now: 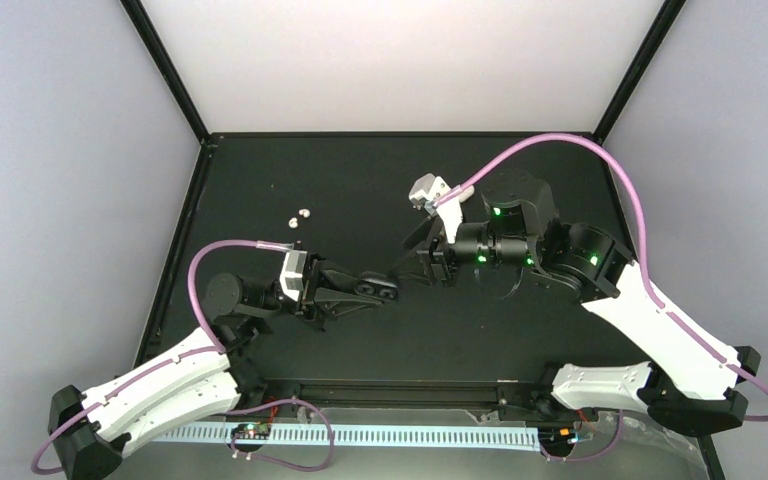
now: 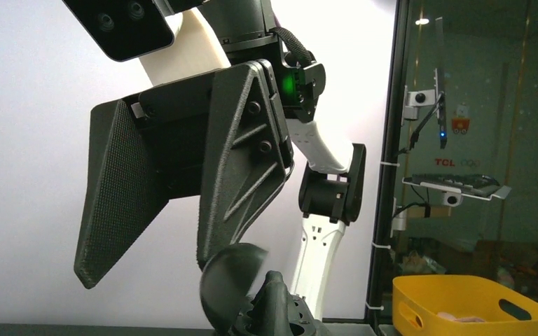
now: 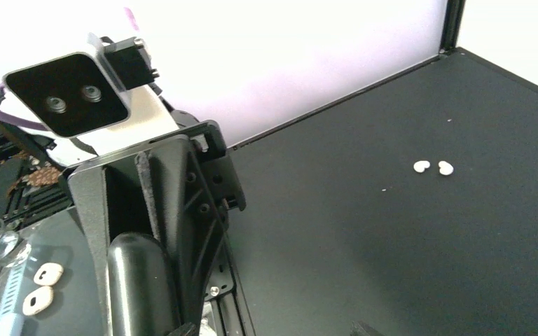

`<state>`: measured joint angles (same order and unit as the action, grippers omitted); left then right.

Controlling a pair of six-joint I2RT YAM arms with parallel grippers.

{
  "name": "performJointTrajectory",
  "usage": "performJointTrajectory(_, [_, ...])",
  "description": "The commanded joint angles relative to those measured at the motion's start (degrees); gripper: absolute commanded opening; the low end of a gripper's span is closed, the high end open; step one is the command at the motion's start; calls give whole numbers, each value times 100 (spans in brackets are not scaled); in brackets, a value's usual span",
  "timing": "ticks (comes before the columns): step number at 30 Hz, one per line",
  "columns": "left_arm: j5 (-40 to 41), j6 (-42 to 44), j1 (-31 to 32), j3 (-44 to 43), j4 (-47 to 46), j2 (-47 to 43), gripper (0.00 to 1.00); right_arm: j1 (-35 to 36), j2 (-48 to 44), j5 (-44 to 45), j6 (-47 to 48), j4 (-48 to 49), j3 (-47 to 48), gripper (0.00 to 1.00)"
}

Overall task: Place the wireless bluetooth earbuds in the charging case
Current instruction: Close the charging case.

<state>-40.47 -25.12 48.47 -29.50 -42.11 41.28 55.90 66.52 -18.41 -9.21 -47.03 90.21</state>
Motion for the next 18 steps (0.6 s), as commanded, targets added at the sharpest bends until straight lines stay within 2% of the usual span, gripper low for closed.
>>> performJointTrajectory(1, [-23, -6, 14, -100, -251, 11, 2, -9, -97, -388, 78, 130, -92, 56])
performJointTrajectory(8, [23, 14, 17, -133, -184, 38, 2, -6, -94, -516, 116, 106, -96, 56])
performJointTrajectory(12, [40, 48, 14, -161, -125, 47, 1, 0, -138, -300, 98, 97, -84, 56])
performJointTrajectory(15, [187, 157, 16, -153, 122, 26, 1, -2, -523, 961, -39, 375, -227, 58])
performJointTrajectory(18, [826, 278, 14, -153, 833, -28, 2, -3, -1274, 2619, -82, 1082, -882, 64])
